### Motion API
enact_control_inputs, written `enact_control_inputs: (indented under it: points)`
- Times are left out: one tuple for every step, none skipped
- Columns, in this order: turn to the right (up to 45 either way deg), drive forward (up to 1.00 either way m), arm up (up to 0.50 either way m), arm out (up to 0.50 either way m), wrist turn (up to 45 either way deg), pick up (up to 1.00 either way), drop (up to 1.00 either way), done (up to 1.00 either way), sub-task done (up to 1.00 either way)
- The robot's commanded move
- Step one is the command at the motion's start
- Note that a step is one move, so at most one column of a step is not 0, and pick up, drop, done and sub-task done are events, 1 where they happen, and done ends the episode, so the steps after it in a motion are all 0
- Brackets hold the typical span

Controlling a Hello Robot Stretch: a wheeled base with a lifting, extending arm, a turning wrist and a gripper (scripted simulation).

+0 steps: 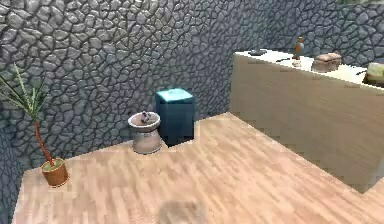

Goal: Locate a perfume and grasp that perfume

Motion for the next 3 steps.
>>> enact_control_inputs:
  points:
    - [-45.0,0.00,0.00,0.00,0.0,0.00,0.00,0.00,0.00]
    - [-45.0,0.00,0.00,0.00,0.0,0.00,0.00,0.00,0.00]
    - [-33.0,0.00,0.00,0.00,0.0,0.00,0.00,0.00,0.00]
